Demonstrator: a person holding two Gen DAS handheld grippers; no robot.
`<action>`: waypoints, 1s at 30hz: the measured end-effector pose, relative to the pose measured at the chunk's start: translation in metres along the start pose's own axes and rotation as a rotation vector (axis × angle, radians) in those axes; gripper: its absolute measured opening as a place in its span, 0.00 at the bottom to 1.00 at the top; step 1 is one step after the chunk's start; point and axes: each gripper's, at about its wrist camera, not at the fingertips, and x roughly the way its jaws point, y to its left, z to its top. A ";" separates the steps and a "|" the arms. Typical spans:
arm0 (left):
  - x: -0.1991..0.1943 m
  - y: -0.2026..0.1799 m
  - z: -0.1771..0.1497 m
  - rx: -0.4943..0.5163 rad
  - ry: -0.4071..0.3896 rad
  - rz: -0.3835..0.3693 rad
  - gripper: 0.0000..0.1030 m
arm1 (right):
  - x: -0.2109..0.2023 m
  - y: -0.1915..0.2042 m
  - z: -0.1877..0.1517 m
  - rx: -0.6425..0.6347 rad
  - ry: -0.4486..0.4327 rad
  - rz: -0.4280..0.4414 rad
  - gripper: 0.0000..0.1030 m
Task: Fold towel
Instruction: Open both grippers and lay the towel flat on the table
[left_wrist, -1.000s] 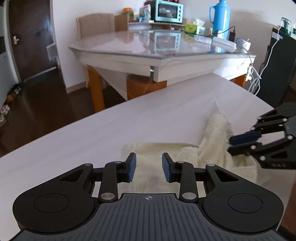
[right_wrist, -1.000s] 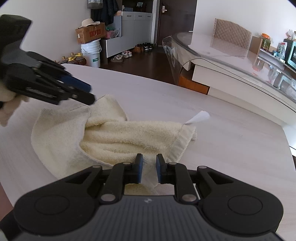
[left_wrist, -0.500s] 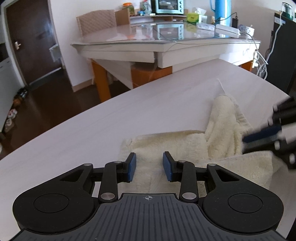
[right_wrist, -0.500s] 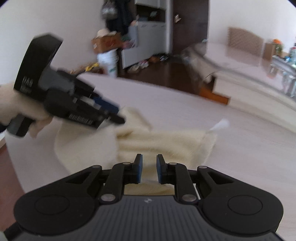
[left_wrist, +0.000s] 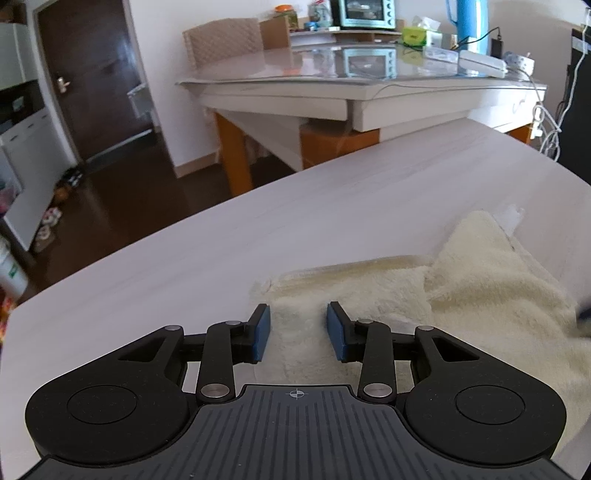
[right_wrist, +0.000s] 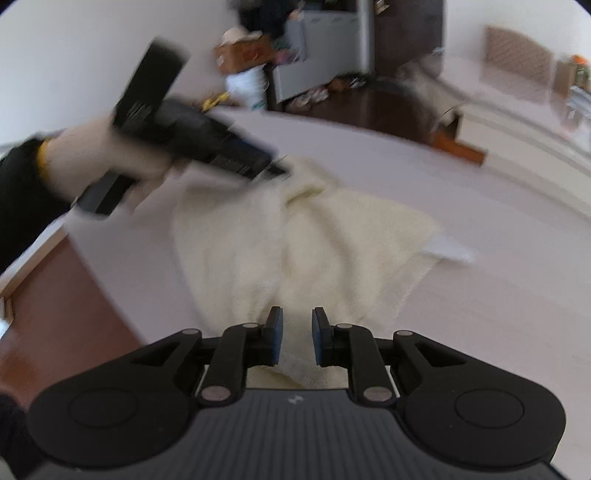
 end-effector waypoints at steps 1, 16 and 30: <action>-0.004 0.002 0.000 -0.021 -0.022 -0.016 0.32 | 0.004 -0.005 0.005 0.014 -0.028 -0.021 0.19; 0.016 0.011 0.011 -0.011 0.005 0.044 0.39 | 0.078 -0.044 0.030 0.013 -0.016 -0.134 0.23; -0.001 0.030 0.003 -0.119 -0.025 -0.028 0.36 | 0.049 -0.044 0.026 0.130 -0.082 -0.008 0.23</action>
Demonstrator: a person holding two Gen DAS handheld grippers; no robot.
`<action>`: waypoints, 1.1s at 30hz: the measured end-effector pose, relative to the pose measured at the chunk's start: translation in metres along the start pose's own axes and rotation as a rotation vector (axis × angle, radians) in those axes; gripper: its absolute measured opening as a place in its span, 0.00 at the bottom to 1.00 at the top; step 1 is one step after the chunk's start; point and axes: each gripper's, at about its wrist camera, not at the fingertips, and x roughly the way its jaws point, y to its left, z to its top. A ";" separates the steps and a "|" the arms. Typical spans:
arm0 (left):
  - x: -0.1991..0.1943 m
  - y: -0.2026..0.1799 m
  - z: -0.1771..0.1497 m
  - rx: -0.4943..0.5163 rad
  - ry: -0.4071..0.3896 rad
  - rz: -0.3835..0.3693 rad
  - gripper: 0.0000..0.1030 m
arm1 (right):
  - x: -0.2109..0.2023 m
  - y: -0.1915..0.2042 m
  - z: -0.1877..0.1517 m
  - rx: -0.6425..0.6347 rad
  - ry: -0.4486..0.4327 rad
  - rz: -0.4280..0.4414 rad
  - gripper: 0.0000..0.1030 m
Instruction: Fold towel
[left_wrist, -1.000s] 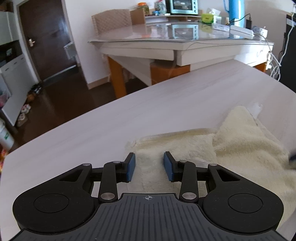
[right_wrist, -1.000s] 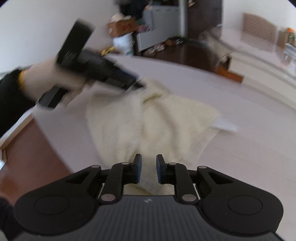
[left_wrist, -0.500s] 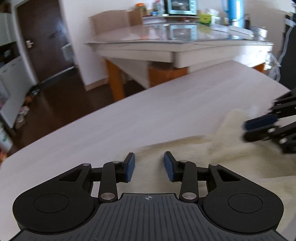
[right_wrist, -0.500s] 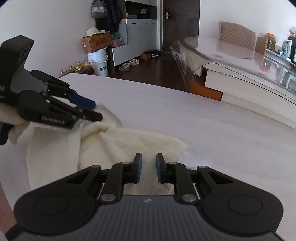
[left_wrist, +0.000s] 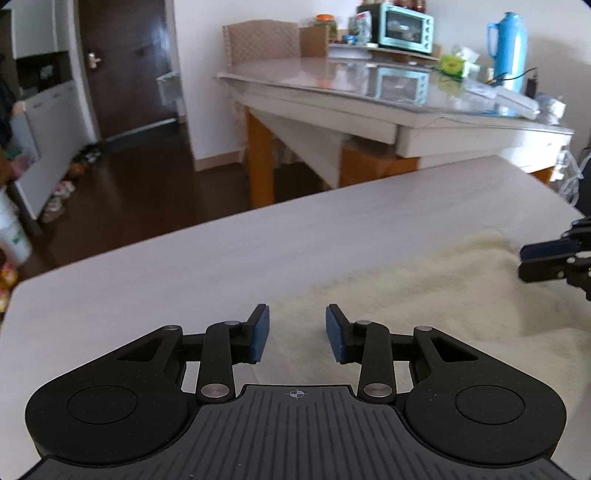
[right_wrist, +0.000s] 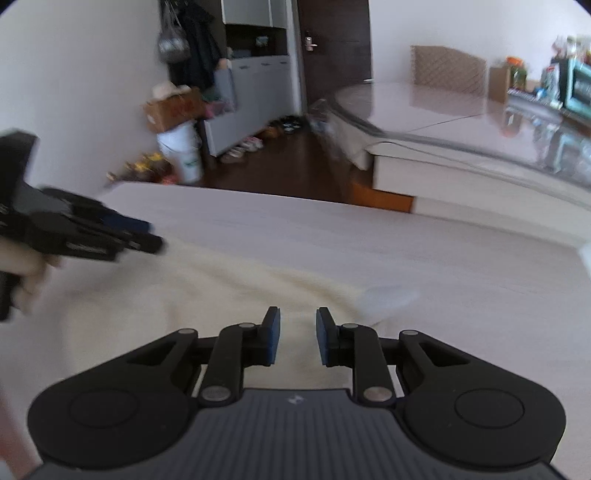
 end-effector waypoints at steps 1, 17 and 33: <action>-0.003 -0.001 -0.001 0.004 0.000 -0.007 0.36 | -0.004 0.002 -0.001 0.012 0.003 0.023 0.24; -0.050 0.006 -0.018 0.068 -0.003 0.034 0.36 | -0.018 0.083 -0.016 -0.219 0.051 0.208 0.14; -0.055 -0.018 -0.024 0.135 0.002 -0.080 0.40 | -0.053 0.153 -0.072 -0.568 0.177 0.425 0.21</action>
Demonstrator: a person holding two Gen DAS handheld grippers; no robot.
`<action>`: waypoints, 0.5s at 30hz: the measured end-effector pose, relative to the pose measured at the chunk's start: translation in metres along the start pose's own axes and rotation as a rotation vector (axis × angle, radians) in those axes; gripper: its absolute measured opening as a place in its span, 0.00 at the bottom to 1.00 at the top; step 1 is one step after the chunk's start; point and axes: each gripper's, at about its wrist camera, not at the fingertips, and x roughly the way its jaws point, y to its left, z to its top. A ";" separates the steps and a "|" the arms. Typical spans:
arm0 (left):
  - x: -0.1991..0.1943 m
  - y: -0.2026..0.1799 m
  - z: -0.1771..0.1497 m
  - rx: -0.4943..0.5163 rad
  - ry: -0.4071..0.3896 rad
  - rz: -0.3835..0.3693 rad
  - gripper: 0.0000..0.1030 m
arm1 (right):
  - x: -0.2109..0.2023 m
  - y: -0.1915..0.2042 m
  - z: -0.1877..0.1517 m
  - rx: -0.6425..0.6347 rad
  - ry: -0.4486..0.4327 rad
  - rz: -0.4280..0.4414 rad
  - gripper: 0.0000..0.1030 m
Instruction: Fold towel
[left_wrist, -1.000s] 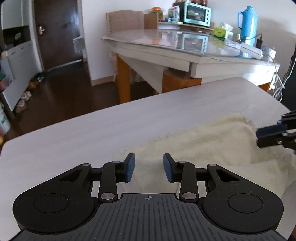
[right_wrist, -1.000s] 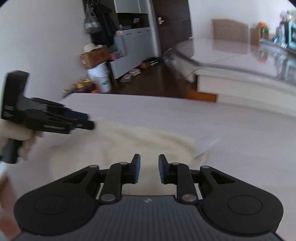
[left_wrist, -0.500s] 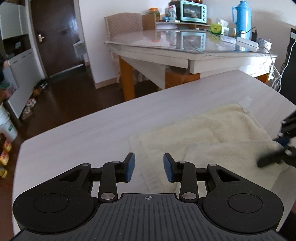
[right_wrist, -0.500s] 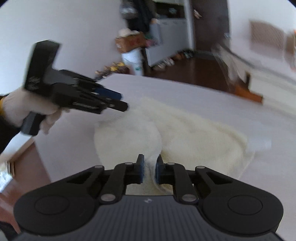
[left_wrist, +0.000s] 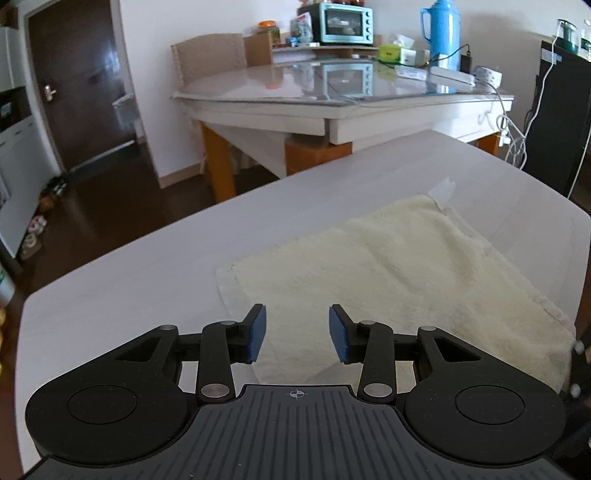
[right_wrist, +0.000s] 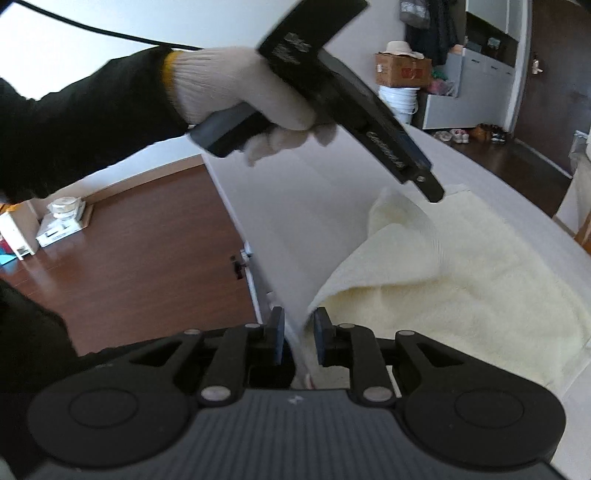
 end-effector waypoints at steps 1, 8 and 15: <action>0.003 -0.001 -0.001 0.006 0.011 -0.007 0.40 | 0.000 0.002 -0.001 -0.003 0.004 0.003 0.23; 0.004 -0.015 -0.020 0.120 0.090 -0.018 0.40 | -0.035 -0.035 -0.003 0.191 -0.125 -0.136 0.26; -0.010 -0.012 -0.037 0.125 0.084 -0.002 0.41 | -0.035 -0.101 -0.018 0.375 -0.090 -0.367 0.24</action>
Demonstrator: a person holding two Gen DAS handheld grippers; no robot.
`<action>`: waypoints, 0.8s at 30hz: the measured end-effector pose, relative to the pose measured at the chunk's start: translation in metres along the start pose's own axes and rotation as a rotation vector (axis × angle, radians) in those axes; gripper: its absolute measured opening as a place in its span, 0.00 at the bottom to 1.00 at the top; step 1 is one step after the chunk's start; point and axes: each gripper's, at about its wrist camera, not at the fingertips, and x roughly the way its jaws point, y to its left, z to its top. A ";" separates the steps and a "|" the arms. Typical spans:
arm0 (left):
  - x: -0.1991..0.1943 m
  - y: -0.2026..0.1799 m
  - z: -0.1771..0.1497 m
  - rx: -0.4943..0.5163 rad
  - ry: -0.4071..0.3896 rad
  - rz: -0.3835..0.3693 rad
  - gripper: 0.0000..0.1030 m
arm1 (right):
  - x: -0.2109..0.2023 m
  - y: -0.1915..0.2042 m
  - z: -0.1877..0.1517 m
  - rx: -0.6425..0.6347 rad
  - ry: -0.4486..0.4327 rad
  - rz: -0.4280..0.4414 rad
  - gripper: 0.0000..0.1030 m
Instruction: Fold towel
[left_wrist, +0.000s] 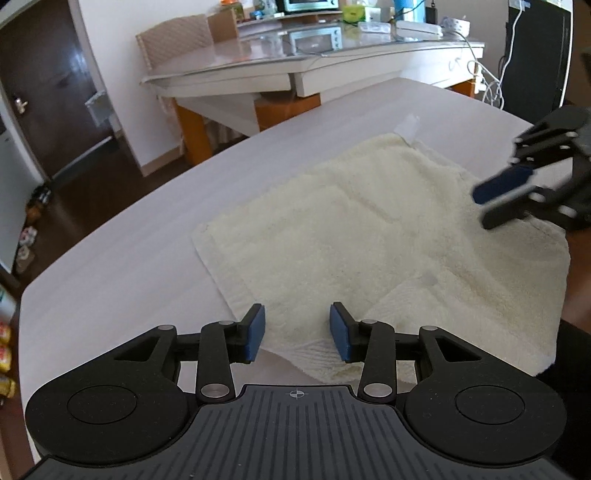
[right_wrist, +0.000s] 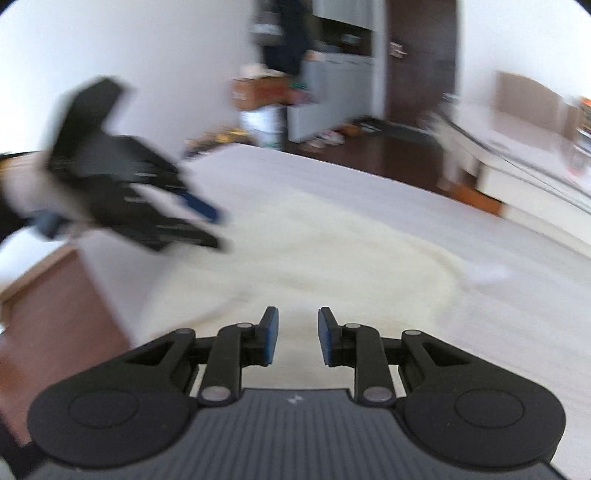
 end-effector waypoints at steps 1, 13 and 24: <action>0.000 0.000 -0.001 -0.010 -0.007 0.003 0.41 | 0.004 -0.002 -0.001 0.000 0.006 -0.008 0.22; 0.010 0.005 0.007 -0.072 -0.037 0.000 0.44 | 0.040 -0.059 0.009 0.021 0.006 -0.120 0.30; -0.042 0.004 -0.029 -0.017 0.020 0.026 0.43 | 0.039 -0.051 0.002 0.000 -0.007 -0.161 0.30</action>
